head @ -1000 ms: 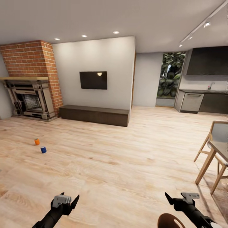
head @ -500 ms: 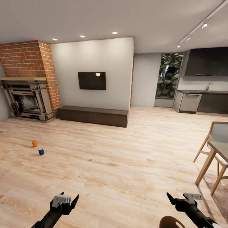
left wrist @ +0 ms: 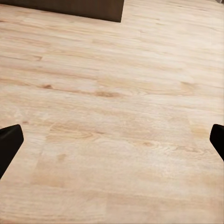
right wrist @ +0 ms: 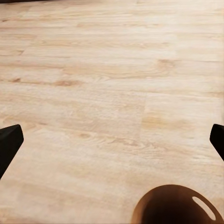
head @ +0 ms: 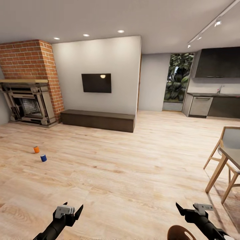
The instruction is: Put the three can of soda from the living room inside the tash can in the kitchen.
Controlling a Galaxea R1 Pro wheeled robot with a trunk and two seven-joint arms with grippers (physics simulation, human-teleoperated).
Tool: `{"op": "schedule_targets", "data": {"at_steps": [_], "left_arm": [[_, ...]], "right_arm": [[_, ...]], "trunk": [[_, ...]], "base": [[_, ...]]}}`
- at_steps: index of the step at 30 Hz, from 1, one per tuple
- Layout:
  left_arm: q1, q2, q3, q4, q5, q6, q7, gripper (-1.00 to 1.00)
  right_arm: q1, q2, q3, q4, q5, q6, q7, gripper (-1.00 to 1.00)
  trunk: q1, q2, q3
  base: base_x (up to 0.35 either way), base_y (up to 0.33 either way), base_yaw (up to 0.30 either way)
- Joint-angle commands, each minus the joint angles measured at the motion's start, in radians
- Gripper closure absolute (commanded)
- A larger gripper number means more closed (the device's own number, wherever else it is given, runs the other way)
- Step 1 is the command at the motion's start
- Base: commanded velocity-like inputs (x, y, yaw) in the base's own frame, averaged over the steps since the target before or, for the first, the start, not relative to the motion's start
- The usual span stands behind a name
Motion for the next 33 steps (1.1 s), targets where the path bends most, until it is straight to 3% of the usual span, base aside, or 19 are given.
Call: {"op": "schedule_targets", "data": {"at_steps": [1,14,33], "left_arm": [[0.000,0.000,0.000,0.000,0.000,0.000,0.000,-1.00],[0.000,0.000,0.000,0.000,0.000,0.000,0.000,-1.00],[0.000,0.000,0.000,0.000,0.000,0.001,0.000,-1.00]], "right_arm": [[0.000,0.000,0.000,0.000,0.000,0.000,0.000,-1.00],[0.000,0.000,-0.036,0.000,-0.031,0.000,0.000,-1.00],[0.000,0.000,-0.040,0.000,-0.034,-0.001,0.002,-1.00]], "trunk": [[0.000,0.000,-0.002],[0.000,0.000,-0.022],[0.000,0.000,-0.037]], "base": [[0.000,0.000,-0.029],[0.000,0.000,-0.052],[0.021,0.000,-0.098]]}}
